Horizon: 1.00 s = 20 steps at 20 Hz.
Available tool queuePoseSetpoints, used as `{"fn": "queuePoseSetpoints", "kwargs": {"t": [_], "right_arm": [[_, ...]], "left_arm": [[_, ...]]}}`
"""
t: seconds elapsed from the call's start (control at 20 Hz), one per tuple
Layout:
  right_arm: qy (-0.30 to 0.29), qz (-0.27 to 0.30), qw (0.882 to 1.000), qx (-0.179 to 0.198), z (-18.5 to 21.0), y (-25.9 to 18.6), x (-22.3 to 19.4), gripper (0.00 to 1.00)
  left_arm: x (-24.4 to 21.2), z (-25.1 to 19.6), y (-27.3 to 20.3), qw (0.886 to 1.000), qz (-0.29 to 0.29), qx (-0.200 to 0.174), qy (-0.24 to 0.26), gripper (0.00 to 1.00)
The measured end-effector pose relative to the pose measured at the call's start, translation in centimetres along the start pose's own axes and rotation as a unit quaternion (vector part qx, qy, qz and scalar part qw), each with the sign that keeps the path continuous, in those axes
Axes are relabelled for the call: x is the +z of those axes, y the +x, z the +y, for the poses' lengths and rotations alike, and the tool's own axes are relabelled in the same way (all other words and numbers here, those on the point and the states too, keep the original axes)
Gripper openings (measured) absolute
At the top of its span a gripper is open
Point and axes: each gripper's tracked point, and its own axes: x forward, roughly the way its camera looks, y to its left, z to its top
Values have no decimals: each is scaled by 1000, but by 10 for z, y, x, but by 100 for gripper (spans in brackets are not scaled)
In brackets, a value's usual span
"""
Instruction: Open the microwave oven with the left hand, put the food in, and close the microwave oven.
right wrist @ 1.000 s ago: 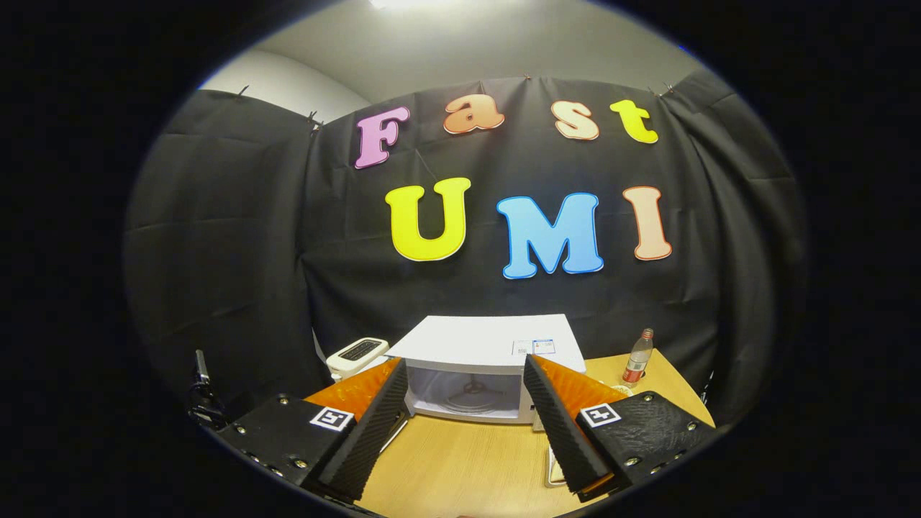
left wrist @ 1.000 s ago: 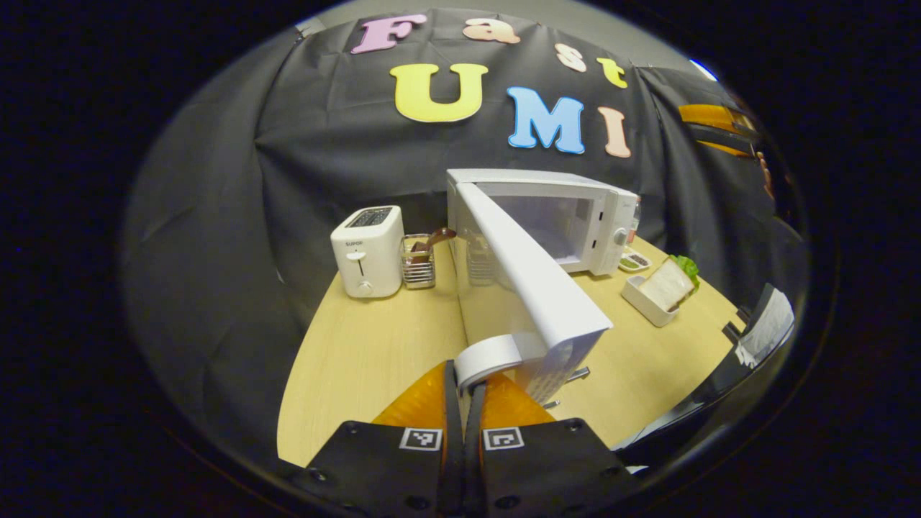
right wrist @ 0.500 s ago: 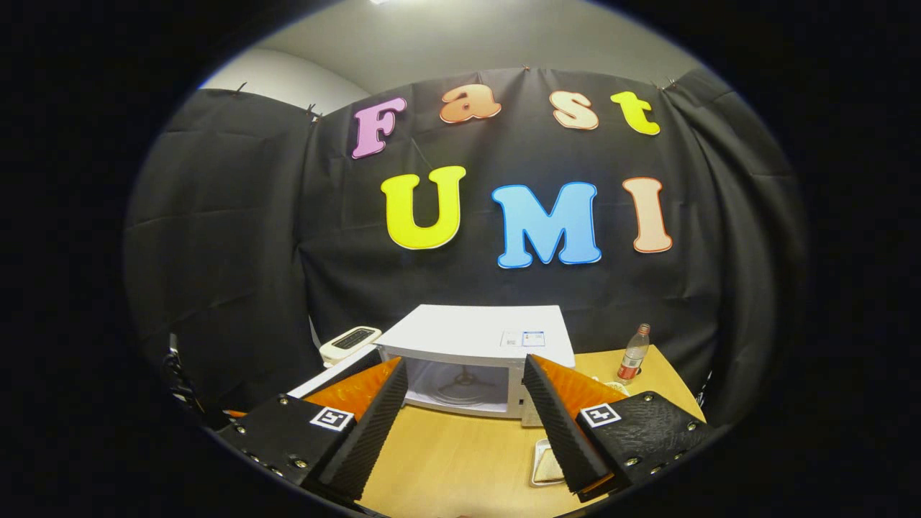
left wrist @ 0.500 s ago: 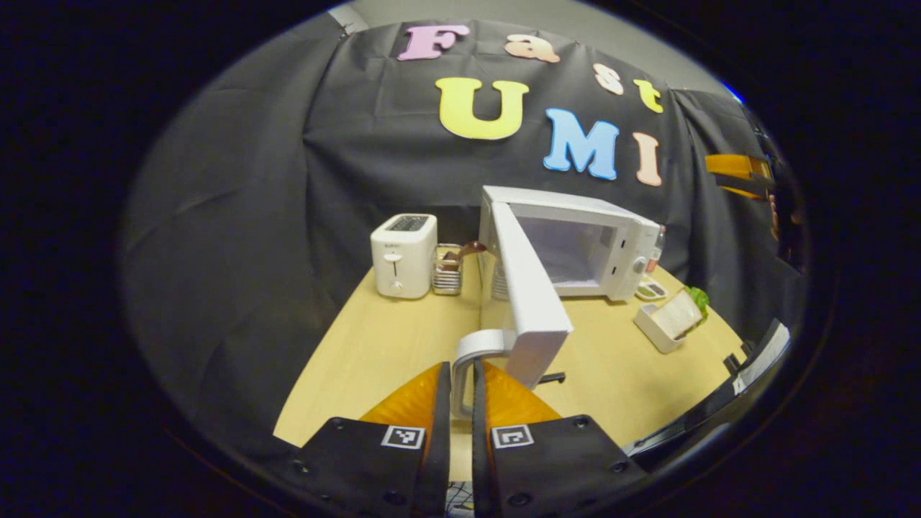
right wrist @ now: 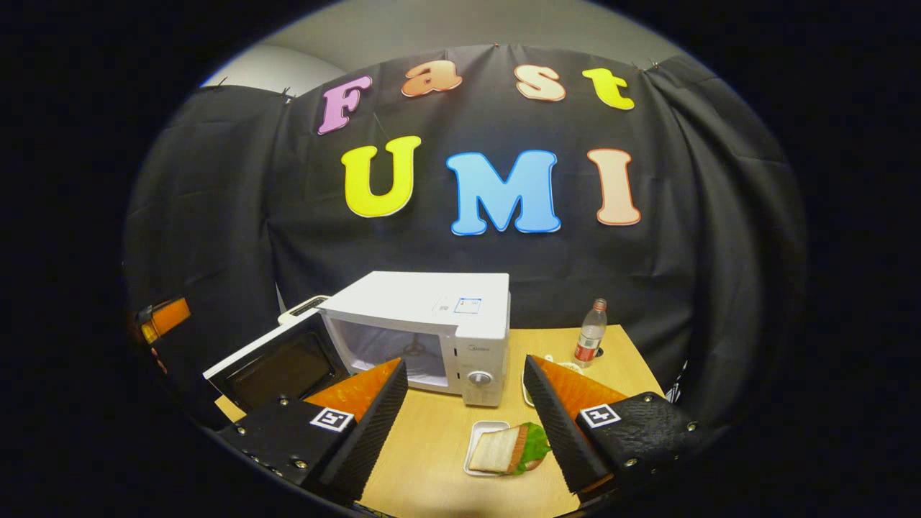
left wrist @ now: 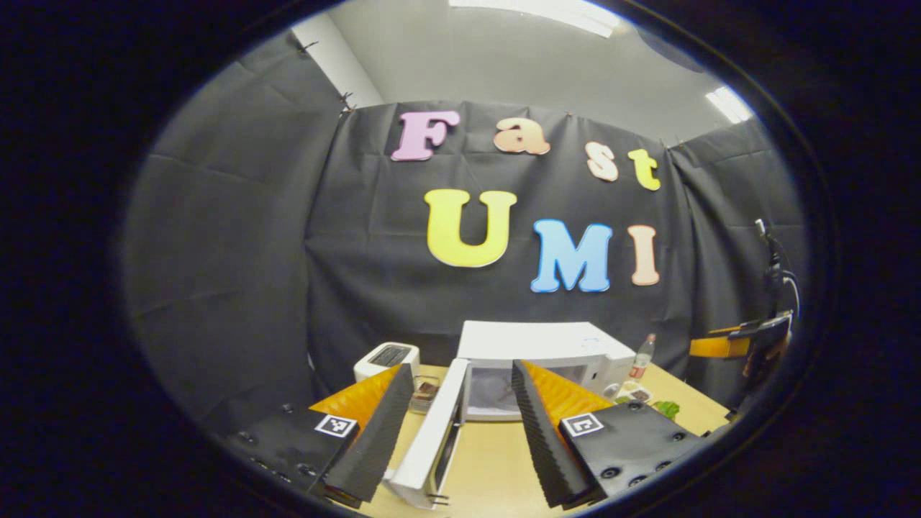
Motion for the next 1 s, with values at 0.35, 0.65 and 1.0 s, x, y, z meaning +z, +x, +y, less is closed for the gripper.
{"fn": "queuePoseSetpoints", "kwargs": {"t": [0.35,0.65,1.0], "right_arm": [[46,113,992,8,-49,14,-72,99],[68,206,976,3,-74,32,-147,98],[104,286,952,22,-75,52,-204,98]], "left_arm": [[49,-101,47,998,-48,-32,-12,92],[64,-136,69,998,-55,-33,-22,97],[54,-154,68,1000,-31,-5,3,94]]}}
